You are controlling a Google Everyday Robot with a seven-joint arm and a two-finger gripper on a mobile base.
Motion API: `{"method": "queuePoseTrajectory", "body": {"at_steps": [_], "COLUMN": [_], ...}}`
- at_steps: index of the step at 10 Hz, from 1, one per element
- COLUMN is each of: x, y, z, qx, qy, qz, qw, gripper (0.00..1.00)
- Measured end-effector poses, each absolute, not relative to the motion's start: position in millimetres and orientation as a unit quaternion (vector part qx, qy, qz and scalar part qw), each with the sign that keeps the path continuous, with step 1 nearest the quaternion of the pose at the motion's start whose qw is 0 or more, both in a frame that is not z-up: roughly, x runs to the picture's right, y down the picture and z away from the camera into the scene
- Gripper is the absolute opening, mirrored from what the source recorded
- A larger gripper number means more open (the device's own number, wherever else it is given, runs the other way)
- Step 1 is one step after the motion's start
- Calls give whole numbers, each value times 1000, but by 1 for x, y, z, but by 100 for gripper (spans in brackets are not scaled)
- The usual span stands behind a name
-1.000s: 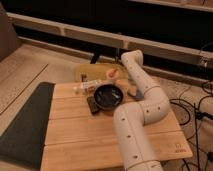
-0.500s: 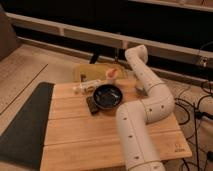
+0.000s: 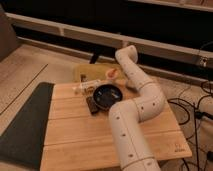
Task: Wipe the white sponge on the table
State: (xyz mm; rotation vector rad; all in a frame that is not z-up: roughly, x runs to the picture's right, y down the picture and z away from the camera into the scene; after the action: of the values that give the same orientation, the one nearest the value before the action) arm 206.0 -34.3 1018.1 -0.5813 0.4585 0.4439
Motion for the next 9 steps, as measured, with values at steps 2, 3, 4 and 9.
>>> {"method": "queuePoseTrajectory", "body": {"at_steps": [2,3,4,9], "x": [182,173,168,137], "y": [-35,-34,-33,-15], "z": [1029,1032,1034,1032], "qx": [-285,-288,-292,-335], "qy": [191,176,163,107], "qz": [198,194,195,188], "qw": [918,921,922,917], "gripper": [0,0,0,0]}}
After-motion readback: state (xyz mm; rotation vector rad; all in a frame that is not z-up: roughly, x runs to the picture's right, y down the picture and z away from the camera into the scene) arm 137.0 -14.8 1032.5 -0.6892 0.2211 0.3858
